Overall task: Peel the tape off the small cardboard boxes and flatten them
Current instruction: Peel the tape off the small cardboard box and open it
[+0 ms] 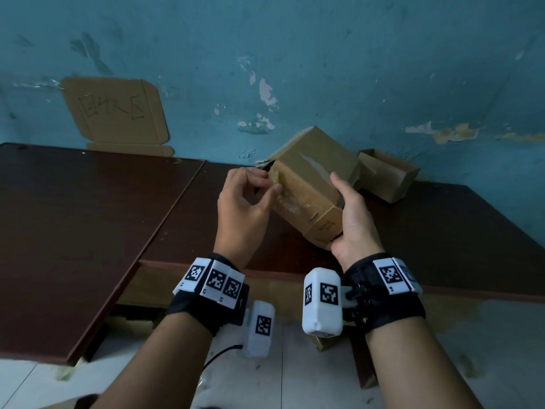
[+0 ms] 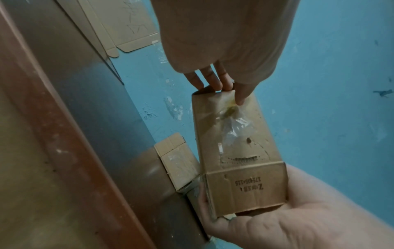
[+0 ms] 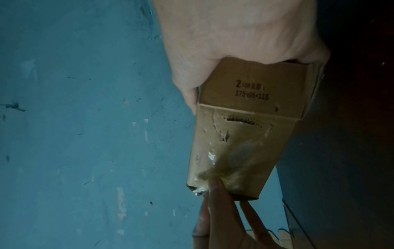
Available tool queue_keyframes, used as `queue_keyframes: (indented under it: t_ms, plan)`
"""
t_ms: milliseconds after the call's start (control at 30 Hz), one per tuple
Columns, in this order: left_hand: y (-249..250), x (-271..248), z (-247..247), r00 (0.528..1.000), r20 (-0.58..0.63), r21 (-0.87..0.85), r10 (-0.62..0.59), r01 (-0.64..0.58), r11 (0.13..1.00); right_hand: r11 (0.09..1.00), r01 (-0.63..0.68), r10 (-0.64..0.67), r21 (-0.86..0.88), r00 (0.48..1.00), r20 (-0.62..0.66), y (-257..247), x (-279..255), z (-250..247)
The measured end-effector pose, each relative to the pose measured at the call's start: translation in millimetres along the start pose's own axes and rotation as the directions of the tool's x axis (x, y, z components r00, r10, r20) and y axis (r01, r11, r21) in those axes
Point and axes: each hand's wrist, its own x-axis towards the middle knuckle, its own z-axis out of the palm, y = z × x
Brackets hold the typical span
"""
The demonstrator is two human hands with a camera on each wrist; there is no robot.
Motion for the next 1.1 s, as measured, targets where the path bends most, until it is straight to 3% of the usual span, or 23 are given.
queue_keyframes:
  t_ms: [167, 267, 400, 700, 1100]
  plan:
    - [0.8, -3.5, 2.5, 0.999, -0.018, 0.089, 0.049, -0.048, 0.995, 1.000, 0.000, 0.000, 0.014, 1.000, -0.021, 3.1, 0.9, 3.0]
    - [3.0, -5.2, 5.7, 1.000, -0.020, 0.024, -0.020, 0.021, 0.999, 1.000, 0.001, -0.001, 0.014, 1.000, -0.016, 3.6, 0.1, 3.5]
    - [7.4, -6.0, 7.0, 0.993, 0.014, -0.074, -0.119, 0.120, 0.990, 1.000, -0.005, 0.005, 0.008, 1.000, -0.019, 4.5, -0.5, 4.4]
    - [10.1, -13.3, 7.3, 0.979, 0.188, -0.092, -0.078, 0.097, 0.991, 0.999, 0.022, -0.021, 0.031, 0.999, -0.037, 1.0, -5.1, 0.7]
    - [9.0, -9.6, 8.5, 0.963, 0.231, -0.130, -0.141, 0.174, 0.976, 0.997, 0.038, -0.033, 0.065, 0.996, -0.078, 3.0, -0.5, 1.3]
